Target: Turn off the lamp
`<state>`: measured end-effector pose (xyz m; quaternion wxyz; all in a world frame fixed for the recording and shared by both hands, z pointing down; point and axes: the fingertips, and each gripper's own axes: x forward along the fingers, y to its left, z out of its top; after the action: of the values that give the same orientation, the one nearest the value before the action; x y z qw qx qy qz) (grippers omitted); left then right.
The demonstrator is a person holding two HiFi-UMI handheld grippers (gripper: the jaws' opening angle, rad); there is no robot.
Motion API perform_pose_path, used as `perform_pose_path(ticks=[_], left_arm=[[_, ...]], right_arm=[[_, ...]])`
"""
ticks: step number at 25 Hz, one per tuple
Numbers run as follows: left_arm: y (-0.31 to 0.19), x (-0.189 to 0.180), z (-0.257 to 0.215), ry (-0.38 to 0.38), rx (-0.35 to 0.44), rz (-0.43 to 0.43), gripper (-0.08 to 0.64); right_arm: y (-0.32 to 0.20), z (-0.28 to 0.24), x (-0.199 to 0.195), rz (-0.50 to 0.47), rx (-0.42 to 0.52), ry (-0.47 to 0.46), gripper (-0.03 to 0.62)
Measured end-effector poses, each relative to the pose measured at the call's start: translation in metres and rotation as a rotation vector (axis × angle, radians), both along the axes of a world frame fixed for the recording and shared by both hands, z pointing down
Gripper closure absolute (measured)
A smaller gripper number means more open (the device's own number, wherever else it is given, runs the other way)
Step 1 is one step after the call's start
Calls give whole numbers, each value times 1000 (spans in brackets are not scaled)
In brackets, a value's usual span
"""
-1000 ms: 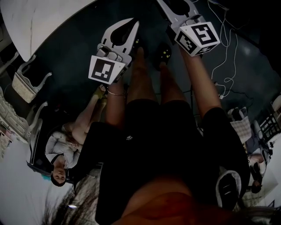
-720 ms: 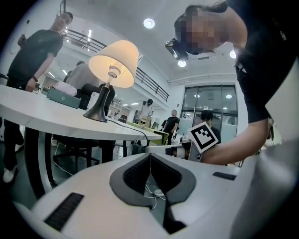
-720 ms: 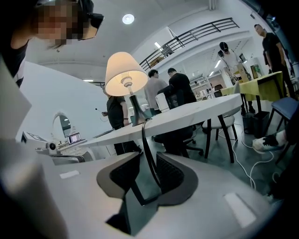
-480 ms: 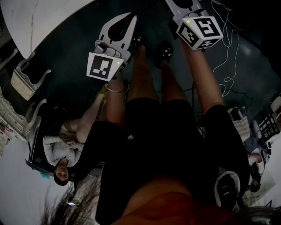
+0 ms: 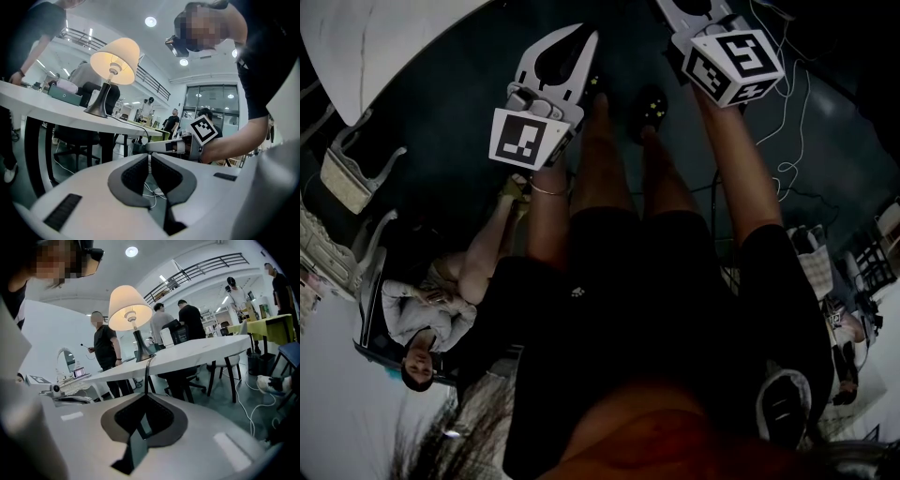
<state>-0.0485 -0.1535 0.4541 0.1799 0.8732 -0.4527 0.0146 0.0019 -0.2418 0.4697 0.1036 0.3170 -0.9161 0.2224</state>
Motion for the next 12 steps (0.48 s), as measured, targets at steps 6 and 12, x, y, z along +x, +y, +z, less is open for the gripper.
perform_pose_path(ticks=[6,12], left_arm=[[0,-1,3,-7,-8,2,551],[-4,2,2,-11,-6,-5,551]], right_arm=[[6,-8,-2,-12,-35,-67,581],[10,-21,-5,-39,-30,-106,582]])
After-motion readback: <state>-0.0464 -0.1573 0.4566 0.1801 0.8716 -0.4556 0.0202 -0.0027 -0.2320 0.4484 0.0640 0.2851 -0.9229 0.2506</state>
